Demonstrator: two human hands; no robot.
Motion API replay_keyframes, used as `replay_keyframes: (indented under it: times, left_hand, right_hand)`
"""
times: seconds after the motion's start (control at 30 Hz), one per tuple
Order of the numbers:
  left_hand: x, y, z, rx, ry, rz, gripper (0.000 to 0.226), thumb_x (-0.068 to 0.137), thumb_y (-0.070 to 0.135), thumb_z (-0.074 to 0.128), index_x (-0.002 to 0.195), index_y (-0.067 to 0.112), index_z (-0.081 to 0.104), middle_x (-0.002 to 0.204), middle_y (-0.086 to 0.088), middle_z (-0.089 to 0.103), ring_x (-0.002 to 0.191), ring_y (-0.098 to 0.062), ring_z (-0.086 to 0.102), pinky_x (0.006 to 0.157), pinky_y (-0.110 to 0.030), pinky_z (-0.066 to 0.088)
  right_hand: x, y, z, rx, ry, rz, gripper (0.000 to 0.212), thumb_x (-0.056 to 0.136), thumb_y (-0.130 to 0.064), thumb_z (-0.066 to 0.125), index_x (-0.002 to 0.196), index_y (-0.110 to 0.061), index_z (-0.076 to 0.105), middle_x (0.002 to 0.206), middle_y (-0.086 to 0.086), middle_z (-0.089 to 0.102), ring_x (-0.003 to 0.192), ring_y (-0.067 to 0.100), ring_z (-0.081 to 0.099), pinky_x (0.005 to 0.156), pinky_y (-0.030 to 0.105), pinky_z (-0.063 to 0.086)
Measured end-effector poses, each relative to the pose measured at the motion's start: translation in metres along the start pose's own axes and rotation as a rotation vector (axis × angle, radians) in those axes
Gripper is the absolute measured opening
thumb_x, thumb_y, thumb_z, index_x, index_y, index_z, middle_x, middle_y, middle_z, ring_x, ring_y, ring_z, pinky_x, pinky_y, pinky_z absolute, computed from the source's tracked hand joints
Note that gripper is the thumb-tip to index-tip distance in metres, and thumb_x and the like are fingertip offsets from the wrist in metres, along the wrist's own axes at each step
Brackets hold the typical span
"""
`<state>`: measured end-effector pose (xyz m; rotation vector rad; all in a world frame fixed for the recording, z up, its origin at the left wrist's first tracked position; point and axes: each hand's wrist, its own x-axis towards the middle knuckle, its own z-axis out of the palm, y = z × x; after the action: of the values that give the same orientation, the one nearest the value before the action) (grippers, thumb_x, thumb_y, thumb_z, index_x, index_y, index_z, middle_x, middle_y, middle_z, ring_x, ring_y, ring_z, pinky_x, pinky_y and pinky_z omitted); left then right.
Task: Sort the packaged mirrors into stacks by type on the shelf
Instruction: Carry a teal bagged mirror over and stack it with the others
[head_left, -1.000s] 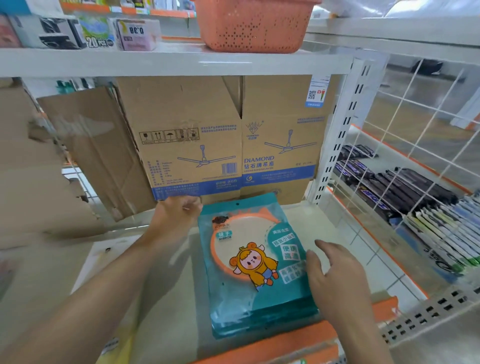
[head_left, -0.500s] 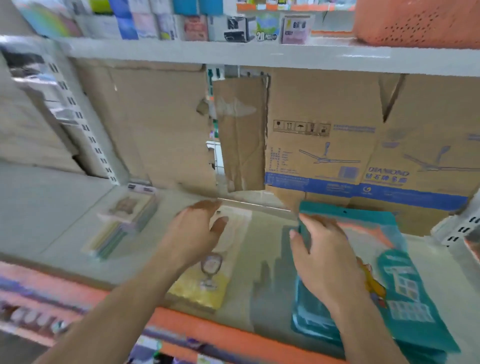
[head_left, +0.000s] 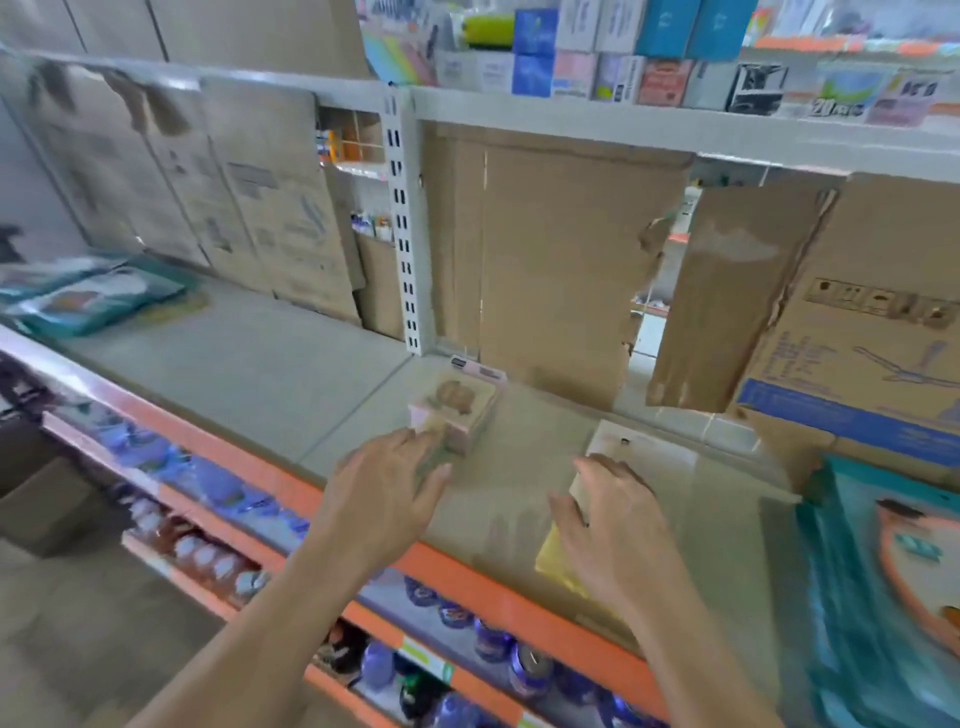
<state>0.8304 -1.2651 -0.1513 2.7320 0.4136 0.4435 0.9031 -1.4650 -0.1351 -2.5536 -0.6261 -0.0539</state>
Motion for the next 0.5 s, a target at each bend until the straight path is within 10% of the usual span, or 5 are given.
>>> replay_keyframes:
  times: [0.5]
  left_hand:
    - [-0.023,-0.127,-0.039,0.131,0.003,-0.11,0.066,0.082,0.056,0.022,0.123,0.02,0.059,0.119,0.002,0.063,0.112,-0.023,0.058,0.094,-0.038,0.043]
  right_hand:
    - [0.002,-0.116,0.065,0.048,-0.03,-0.036,0.038,0.095,-0.032,0.047,0.13,-0.018,0.049,0.129,-0.001,0.054,0.119,0.023,0.044,0.096,0.034,0.035]
